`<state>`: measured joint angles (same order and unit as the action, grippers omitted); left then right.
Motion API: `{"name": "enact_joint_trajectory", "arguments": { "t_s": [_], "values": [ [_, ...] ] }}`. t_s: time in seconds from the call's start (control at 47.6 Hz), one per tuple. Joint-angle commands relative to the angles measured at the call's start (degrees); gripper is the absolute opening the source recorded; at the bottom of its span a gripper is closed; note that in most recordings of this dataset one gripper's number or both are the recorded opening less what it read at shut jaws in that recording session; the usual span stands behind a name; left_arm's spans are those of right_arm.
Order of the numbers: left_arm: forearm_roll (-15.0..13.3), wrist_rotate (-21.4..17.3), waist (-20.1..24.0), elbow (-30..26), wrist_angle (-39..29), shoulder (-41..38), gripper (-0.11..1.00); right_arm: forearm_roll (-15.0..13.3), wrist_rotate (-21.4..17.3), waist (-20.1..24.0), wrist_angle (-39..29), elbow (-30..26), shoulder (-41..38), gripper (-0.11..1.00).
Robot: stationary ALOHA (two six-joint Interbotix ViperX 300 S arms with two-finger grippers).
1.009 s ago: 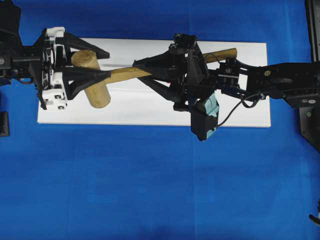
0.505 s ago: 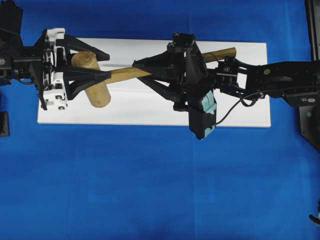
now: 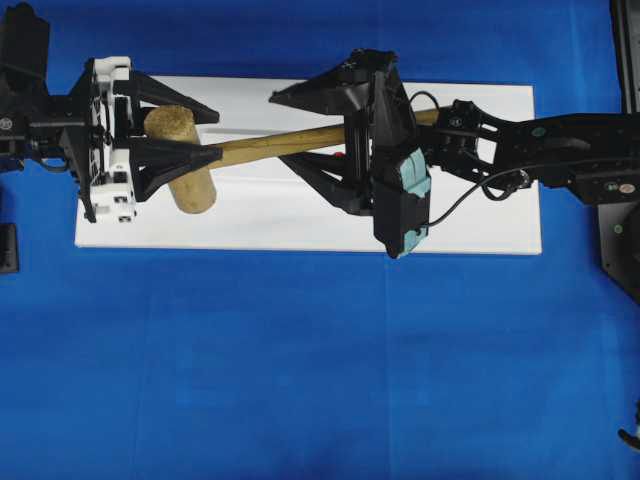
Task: Hit the mark with a hammer.
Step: 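Turn the mallet head upright, then open and withdraw the left gripper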
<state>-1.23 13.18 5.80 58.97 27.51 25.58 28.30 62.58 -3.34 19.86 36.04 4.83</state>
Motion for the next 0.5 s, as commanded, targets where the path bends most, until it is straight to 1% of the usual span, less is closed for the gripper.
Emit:
{"name": "enact_joint_trajectory", "arguments": {
  "t_s": [0.0,0.084,0.147,0.252,0.294,0.357,0.484],
  "values": [
    [0.26,-4.75,-0.18,-1.05,-1.32,0.79,0.44,3.96,-1.93,0.09,-3.08,-1.93,2.64,0.92],
    [0.26,-10.81,-0.09,-1.23,-3.43,0.79,0.44,8.26,-4.75,0.09,-7.12,-2.37,3.87,0.91],
    [0.26,-15.29,-0.09,-1.49,-5.01,0.79,0.44,9.14,-6.24,0.09,-9.84,-2.37,4.39,0.92],
    [0.18,-21.36,-0.18,-1.67,-6.59,0.79,0.44,9.67,-8.26,0.09,-12.48,-2.37,4.66,0.92],
    [0.18,-22.76,-0.18,-1.76,-6.59,0.79,0.44,9.93,-9.05,0.09,-12.66,-2.37,4.57,0.92],
    [0.18,-23.73,-0.09,-1.76,-6.59,0.79,0.44,10.11,-10.63,0.09,-12.66,-2.55,4.48,0.92],
    [0.18,-23.91,-0.09,-1.85,-6.68,0.79,0.44,10.20,-12.92,0.09,-12.92,-2.99,3.87,0.92]
  ]
}}
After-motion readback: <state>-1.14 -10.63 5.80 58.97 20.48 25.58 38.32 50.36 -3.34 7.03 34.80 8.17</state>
